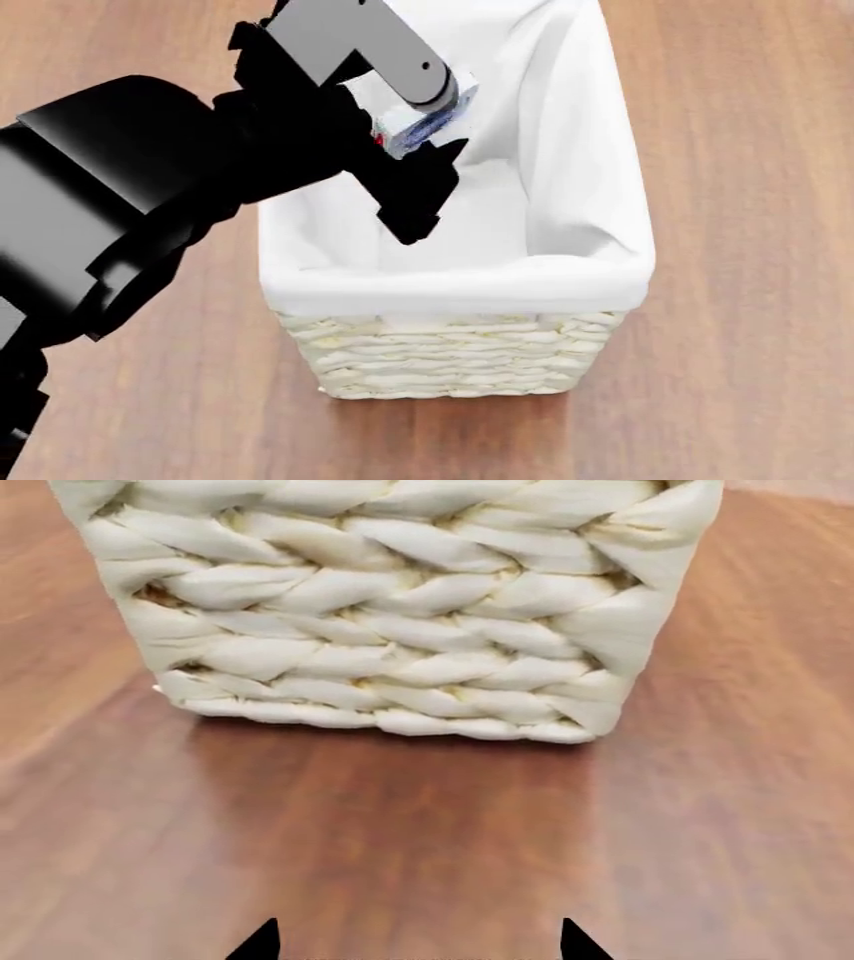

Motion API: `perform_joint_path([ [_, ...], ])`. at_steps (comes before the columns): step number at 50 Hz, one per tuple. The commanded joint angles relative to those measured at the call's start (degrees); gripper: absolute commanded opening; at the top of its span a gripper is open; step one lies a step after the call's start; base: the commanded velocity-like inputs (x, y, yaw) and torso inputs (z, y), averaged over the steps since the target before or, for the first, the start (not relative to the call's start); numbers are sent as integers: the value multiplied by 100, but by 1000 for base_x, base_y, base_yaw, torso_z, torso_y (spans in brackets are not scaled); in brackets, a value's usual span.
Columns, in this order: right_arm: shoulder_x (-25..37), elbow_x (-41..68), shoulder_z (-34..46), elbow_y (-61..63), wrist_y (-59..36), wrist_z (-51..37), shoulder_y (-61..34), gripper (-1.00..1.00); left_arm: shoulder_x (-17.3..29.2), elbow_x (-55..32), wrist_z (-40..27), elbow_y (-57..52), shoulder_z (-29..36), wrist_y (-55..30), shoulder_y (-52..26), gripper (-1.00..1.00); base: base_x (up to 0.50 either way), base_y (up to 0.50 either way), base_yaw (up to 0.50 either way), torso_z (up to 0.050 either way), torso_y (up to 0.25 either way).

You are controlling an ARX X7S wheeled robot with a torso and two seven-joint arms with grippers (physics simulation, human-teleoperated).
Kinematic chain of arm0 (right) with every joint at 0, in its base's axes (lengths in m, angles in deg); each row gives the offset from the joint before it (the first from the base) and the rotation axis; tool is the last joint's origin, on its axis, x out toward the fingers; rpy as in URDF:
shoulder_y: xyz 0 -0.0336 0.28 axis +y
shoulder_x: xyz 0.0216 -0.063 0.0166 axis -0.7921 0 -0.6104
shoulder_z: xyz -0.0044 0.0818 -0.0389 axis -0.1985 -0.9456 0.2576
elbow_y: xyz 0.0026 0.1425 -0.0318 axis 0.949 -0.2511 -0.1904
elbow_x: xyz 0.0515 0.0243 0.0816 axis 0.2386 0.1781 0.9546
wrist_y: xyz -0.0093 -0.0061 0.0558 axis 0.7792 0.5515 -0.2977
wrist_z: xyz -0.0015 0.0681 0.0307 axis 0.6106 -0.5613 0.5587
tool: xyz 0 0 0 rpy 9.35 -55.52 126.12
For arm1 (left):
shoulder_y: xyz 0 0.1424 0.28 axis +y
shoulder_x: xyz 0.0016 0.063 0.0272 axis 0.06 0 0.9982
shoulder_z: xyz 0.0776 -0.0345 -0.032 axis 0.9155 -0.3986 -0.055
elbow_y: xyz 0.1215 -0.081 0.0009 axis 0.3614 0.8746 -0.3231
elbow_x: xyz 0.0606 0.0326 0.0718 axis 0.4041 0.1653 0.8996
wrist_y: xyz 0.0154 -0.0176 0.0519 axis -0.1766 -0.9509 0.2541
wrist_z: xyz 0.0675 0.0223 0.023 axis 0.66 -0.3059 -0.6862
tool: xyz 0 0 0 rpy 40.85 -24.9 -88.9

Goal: Pick up the cream cheese box, and put it in the basket.

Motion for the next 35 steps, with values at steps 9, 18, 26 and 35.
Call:
perform_joint_path([
  [9, -16, -68, 108, -126, 33, -10, -61, 100, -35, -122, -176, 492, -116, 332, -105, 100, 0, 0, 0, 0, 0],
  [18, 10, -84, 129, -57, -9, -52, -56, 100, 168, -281, -278, 92, -247, 225, 40, 100, 0, 0, 0, 0, 0],
  [26, -1, -103, 167, -68, -22, -76, -68, 100, 355, -381, -414, -345, -329, 69, 150, 100, 0, 0, 0, 0, 0],
  [35, 26, -40, 140, -53, -71, -90, -112, 100, 736, -693, -730, -1318, -705, -324, 475, 100, 0, 0, 0, 0, 0],
])
